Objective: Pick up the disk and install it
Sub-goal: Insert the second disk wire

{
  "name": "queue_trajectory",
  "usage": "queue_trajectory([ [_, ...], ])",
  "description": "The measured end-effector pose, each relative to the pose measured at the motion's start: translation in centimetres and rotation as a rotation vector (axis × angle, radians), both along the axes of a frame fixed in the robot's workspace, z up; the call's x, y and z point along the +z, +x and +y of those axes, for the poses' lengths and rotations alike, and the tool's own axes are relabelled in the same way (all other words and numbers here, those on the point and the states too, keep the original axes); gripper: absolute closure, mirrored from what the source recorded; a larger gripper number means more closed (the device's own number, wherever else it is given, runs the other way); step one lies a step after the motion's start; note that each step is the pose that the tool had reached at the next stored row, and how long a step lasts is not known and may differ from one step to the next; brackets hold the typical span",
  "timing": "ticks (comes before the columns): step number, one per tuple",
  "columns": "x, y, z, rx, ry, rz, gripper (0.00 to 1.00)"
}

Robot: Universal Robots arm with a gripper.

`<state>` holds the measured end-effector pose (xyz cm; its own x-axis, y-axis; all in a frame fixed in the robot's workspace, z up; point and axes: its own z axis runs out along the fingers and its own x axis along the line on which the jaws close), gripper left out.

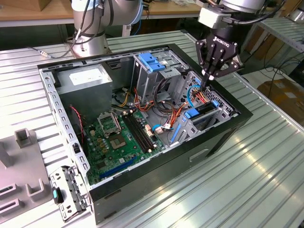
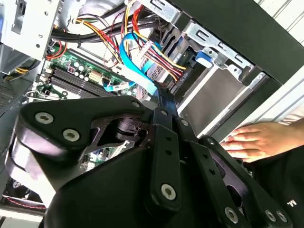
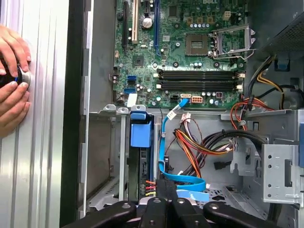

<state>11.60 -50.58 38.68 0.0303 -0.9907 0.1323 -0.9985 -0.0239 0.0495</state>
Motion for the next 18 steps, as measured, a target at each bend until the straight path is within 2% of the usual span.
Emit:
queue_trajectory([
  [2,-0.19,0.06,0.29,0.000,-0.0126,0.0001,0.76],
  [7,-0.30,0.06,0.70,0.000,-0.0127,0.0001,0.76],
  [9,-0.41,0.06,0.75,0.000,-0.0126,0.0001,0.75],
  [10,-0.47,0.06,0.77,0.000,-0.0127,0.0000,0.69],
  [18,-1.24,0.07,0.87,0.000,-0.0155,-0.0001,0.70],
])
